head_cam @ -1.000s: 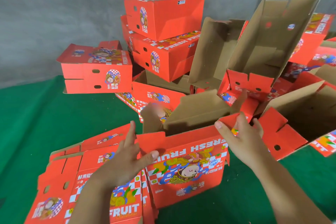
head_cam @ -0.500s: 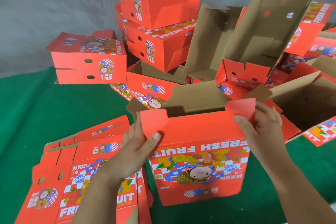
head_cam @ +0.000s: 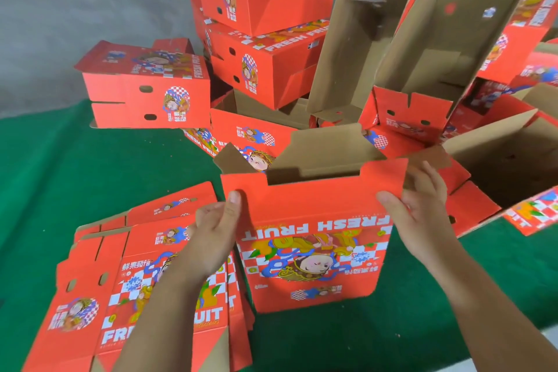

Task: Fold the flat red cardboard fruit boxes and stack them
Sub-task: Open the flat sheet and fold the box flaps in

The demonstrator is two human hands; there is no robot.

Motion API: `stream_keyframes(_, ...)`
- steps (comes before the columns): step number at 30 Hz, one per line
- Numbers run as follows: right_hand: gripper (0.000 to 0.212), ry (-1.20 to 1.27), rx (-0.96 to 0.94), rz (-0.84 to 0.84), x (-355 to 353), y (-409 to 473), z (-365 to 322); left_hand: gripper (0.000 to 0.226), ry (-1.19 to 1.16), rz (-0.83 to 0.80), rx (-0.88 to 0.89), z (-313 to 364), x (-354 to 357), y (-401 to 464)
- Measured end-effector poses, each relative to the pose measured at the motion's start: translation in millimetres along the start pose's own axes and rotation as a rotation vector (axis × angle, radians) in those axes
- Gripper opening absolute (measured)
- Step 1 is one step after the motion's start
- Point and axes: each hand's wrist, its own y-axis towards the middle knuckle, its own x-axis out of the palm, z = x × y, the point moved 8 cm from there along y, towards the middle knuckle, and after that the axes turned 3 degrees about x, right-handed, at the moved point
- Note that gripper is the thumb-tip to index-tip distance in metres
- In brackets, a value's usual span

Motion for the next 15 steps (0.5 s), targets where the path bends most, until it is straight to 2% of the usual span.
stream_keyframes(2, 0.054, 0.020, -0.068, 0.052, -11, 11, -12, 0.068, -0.077, 0.017, -0.071, -1, -3, -3)
stream_keyframes(4, 0.038, 0.013, -0.103, 0.149, -22, 13, -17, 0.067, -0.066, 0.058, -0.069, 0, -8, -5)
stream_keyframes(6, 0.045, -0.045, -0.094, 0.200, -20, 3, -14, 0.072, 0.005, 0.123, -0.020, -3, -8, -8)
stream_keyframes(9, 0.059, -0.142, -0.025, 0.220, -4, -25, 3, 0.066, 0.151, 0.277, 0.186, 4, -3, -20)
stream_keyframes(12, 0.057, -0.134, 0.037, 0.258, -4, -38, 19, 0.066, 0.290, 0.447, 0.267, 9, 1, -34)
stream_keyframes(15, 0.056, -0.130, 0.076, 0.272, -12, -37, 22, 0.058, 0.388, 0.534, 0.322, 18, 7, -47)
